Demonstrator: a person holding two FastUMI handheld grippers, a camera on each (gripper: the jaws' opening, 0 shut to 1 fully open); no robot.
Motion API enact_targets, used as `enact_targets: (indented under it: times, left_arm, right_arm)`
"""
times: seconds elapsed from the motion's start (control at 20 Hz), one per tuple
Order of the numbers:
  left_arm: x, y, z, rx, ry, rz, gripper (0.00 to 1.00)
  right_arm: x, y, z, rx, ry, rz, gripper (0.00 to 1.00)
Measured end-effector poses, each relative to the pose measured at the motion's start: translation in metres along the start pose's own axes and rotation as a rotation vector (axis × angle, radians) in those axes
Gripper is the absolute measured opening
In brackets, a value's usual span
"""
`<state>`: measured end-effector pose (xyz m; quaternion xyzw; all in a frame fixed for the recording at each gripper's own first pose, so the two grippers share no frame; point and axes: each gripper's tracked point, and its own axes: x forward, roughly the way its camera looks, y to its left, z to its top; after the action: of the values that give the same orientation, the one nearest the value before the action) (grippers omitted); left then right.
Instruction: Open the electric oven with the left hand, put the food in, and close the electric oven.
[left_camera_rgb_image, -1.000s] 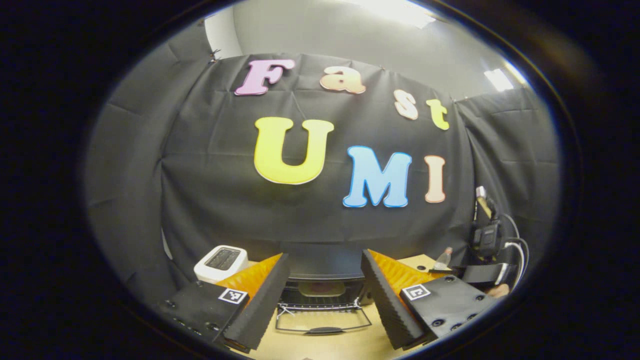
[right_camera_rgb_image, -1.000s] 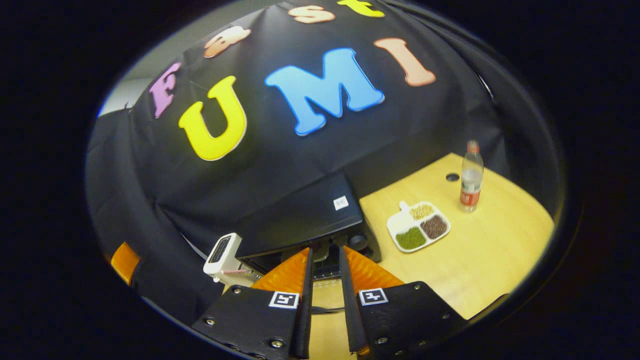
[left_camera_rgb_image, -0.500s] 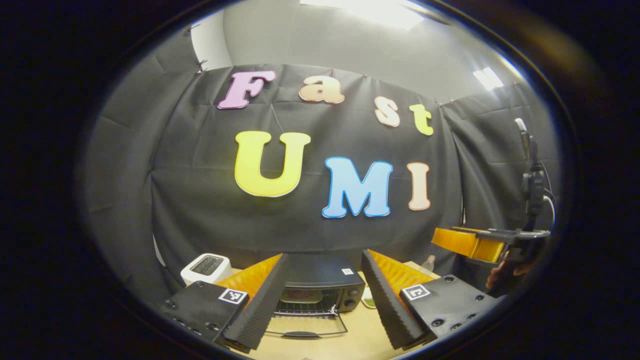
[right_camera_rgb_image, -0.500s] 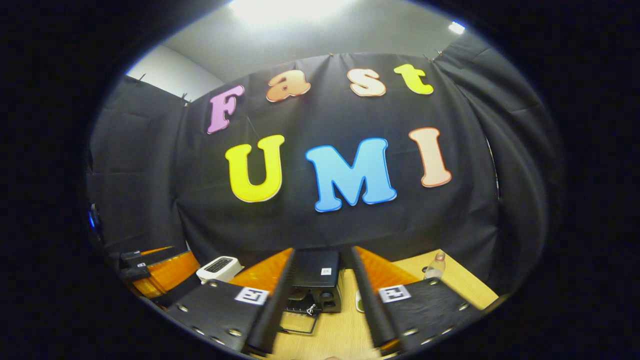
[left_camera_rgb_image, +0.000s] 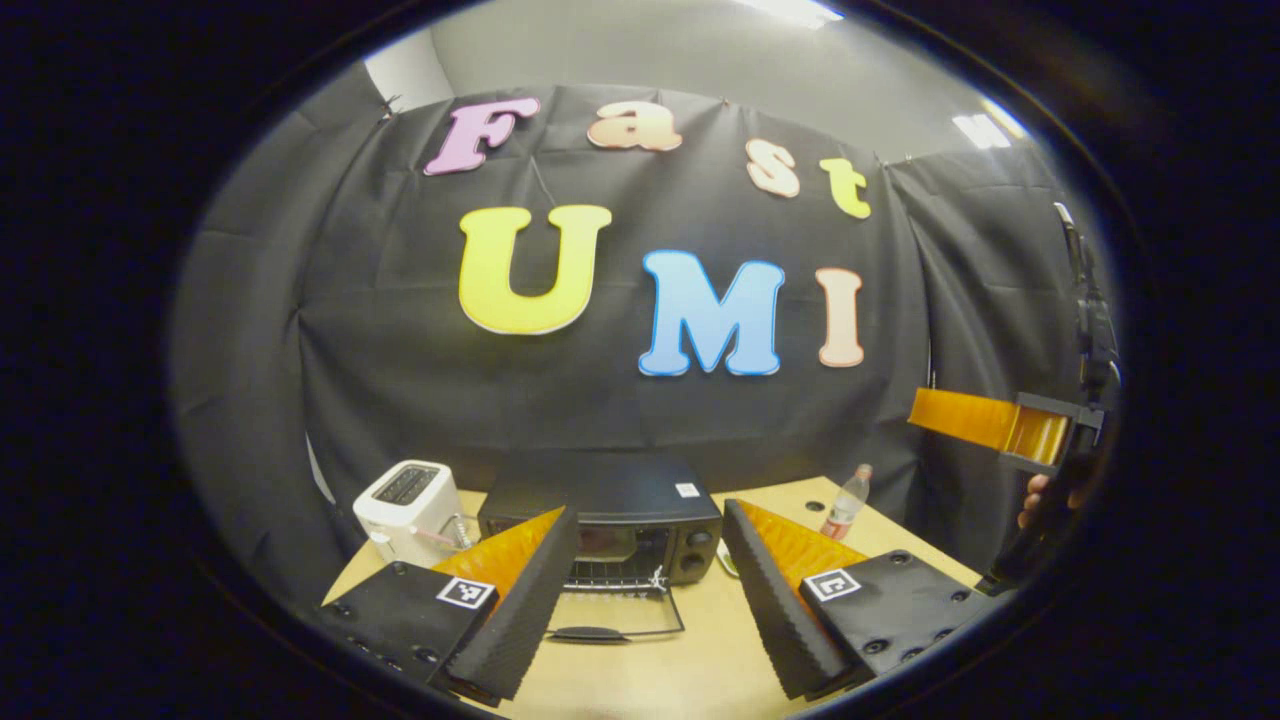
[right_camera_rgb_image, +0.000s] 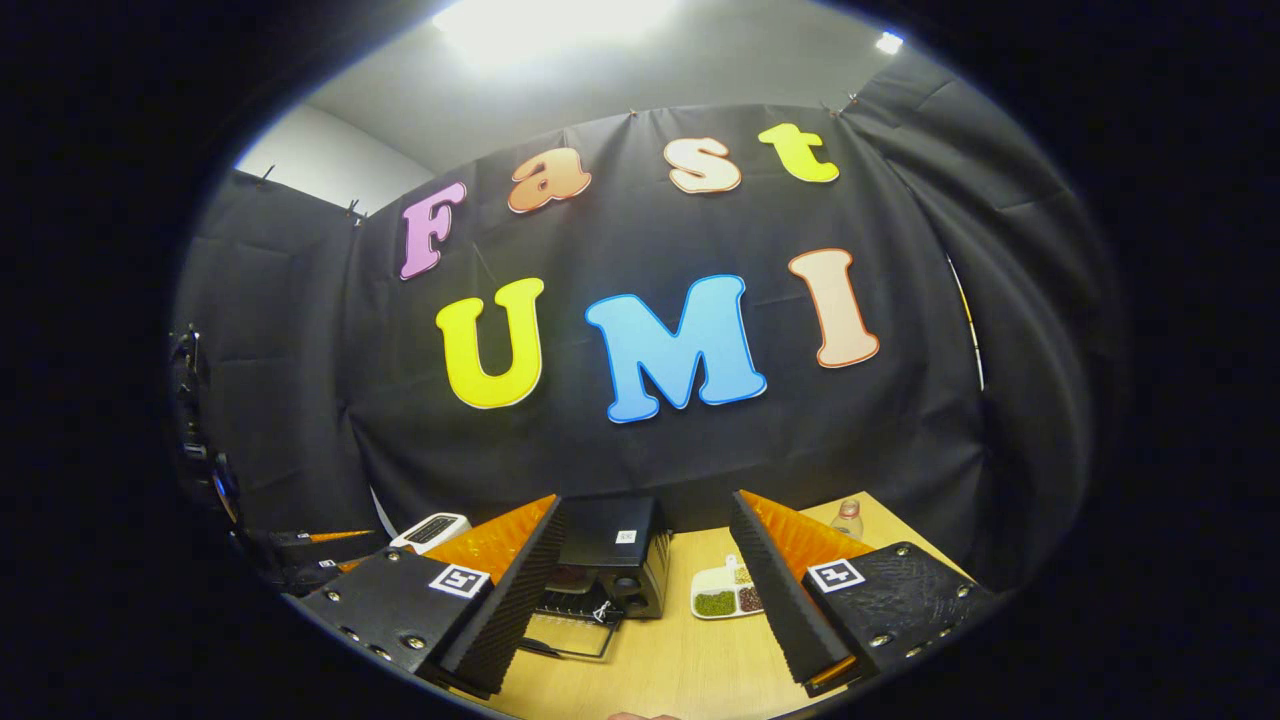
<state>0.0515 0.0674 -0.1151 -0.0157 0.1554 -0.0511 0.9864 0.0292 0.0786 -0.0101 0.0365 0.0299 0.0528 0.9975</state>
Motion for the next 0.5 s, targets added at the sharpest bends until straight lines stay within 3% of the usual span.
enact_targets:
  times: [0.2, 0.3, 0.4, 0.45, 0.5]
  left_arm:
    - [0.013, 0.01, -0.045, -0.024, 0.162, 0.028, 0.97]
    - [0.02, 0.015, -0.074, -0.003, 0.253, 0.035, 1.0]
    - [0.024, 0.019, -0.099, 0.024, 0.345, 0.047, 0.91]
    - [0.027, 0.018, -0.113, 0.028, 0.385, 0.046, 1.0]
    - [0.029, 0.018, -0.127, 0.025, 0.428, 0.039, 0.96]
  right_arm:
    - [0.002, -0.011, -0.004, -0.003, 0.018, -0.011, 1.0]
    - [0.001, -0.017, -0.008, 0.014, 0.034, -0.025, 1.0]
    - [0.0, -0.023, -0.009, 0.024, 0.041, -0.04, 1.0]
    - [0.001, -0.026, -0.01, 0.023, 0.043, -0.047, 1.0]
    - [0.0, -0.029, -0.012, 0.019, 0.046, -0.055, 1.0]
